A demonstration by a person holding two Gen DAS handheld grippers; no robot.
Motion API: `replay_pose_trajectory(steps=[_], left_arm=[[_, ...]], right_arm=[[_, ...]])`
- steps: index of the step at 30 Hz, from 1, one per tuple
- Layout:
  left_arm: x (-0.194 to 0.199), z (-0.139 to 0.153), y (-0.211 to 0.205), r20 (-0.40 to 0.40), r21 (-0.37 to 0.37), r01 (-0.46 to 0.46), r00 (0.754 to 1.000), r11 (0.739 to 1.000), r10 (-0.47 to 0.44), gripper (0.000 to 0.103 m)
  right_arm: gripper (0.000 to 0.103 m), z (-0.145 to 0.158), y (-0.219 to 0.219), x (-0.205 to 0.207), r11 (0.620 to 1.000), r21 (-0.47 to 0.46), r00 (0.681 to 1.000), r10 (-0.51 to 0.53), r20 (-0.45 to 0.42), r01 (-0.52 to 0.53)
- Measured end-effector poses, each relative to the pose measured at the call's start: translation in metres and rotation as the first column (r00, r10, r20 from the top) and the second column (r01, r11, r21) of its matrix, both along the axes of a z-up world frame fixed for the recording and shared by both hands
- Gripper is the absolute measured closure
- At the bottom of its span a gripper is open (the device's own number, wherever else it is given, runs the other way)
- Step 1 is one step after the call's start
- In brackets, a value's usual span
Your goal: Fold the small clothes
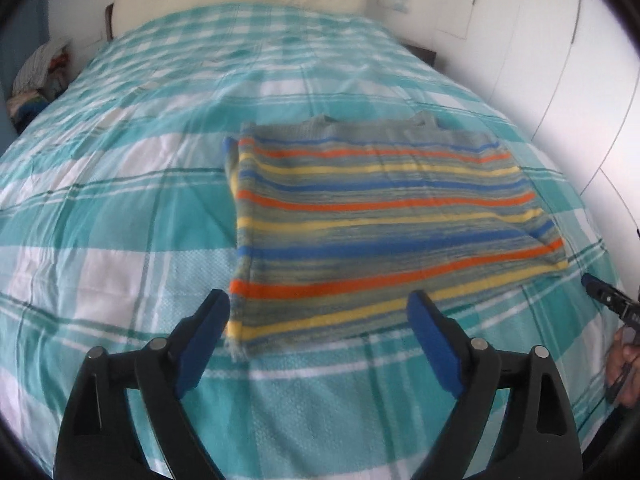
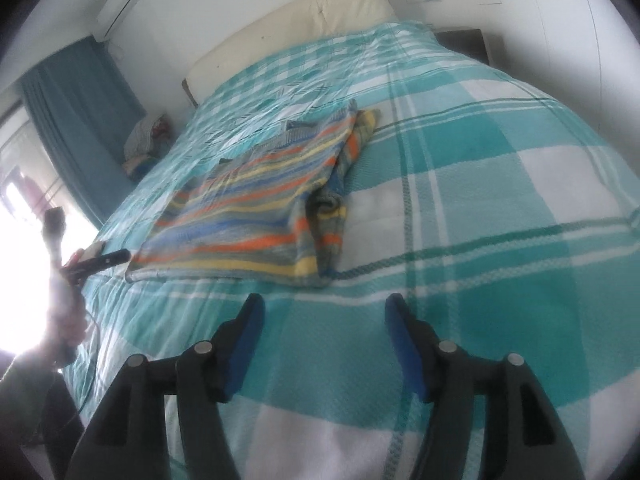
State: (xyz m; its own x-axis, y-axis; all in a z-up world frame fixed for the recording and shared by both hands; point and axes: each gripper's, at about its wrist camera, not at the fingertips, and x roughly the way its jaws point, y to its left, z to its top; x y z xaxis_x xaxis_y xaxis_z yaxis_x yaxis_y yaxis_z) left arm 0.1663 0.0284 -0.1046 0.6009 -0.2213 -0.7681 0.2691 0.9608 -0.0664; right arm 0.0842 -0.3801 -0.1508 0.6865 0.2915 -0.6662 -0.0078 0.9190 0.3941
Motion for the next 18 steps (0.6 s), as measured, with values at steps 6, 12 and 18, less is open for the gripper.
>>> replay_pose_trajectory(steps=[6,12,18], left_arm=[[-0.023,0.014,-0.024,0.061,0.094,0.055,0.996,0.994,-0.061,0.007],[-0.030,0.004,-0.045,0.048,0.118,0.087,0.994,0.989,-0.094,0.007],[-0.030,-0.004,-0.075,0.047,0.134,0.126,0.990,0.983,-0.134,0.007]], right_arm=[[0.038,-0.012,-0.006,-0.002,0.999,0.032,1.000,-0.026,0.011,0.026],[0.035,-0.014,-0.008,-0.005,0.998,0.060,1.000,-0.016,0.023,0.015],[0.033,-0.014,-0.009,-0.003,0.998,0.065,1.000,-0.013,0.020,0.012]])
